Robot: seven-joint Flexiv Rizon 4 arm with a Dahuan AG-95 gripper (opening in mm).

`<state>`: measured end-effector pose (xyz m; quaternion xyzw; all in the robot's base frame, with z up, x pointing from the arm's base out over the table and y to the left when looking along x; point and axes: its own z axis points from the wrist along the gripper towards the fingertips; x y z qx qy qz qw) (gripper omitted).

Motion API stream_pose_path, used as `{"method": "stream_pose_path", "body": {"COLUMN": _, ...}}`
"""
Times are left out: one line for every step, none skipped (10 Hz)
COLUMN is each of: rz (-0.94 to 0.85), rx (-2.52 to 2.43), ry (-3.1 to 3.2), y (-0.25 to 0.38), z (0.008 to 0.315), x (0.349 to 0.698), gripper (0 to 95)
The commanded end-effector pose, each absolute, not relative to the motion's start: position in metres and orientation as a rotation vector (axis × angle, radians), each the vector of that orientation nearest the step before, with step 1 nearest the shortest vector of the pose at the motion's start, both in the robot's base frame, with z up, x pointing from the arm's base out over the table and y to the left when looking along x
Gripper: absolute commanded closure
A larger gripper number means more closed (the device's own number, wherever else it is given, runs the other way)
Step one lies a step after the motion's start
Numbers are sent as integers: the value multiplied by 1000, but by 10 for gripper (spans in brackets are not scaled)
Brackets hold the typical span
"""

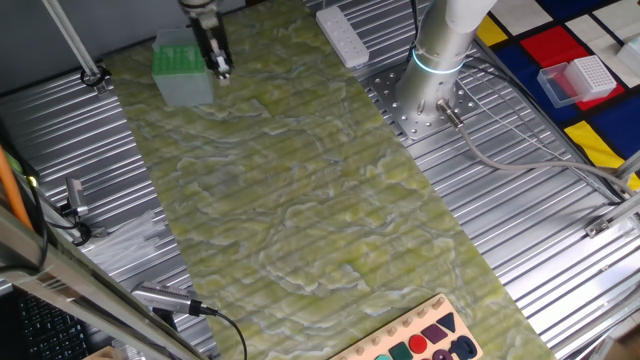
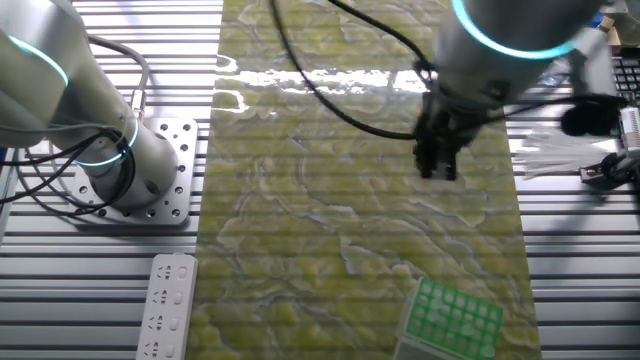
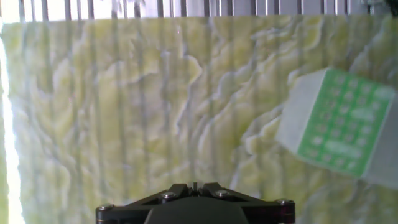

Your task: Insert a large pipette tip into the holder for large pipette tips

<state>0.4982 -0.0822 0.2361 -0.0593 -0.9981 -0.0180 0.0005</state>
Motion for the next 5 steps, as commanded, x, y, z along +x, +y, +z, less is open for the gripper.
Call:
{"method": "stream_pose_path", "body": {"rz": -68, "rx": -246, "ry": -3149, "y": -74, "z": 234, "x": 496, "gripper": 950}}
{"method": "stream_pose_path", "body": {"rz": -69, "rx": -244, "ry": -3149, "y": -74, "z": 234, "x": 496, "gripper": 950}}
{"method": "stream_pose_path", "body": {"rz": -70, "rx": -236, "ry": -3151, "y": -74, "z": 235, "x": 496, "gripper": 950}}
{"method": "stream_pose_path", "body": {"rz": -72, "rx": -230, "ry": -3150, "y": -74, "z": 235, "x": 496, "gripper": 950}}
{"method": "stream_pose_path", "body": {"rz": -73, "rx": -228, "ry": -3150, "y": -74, "z": 235, "x": 496, "gripper": 950}}
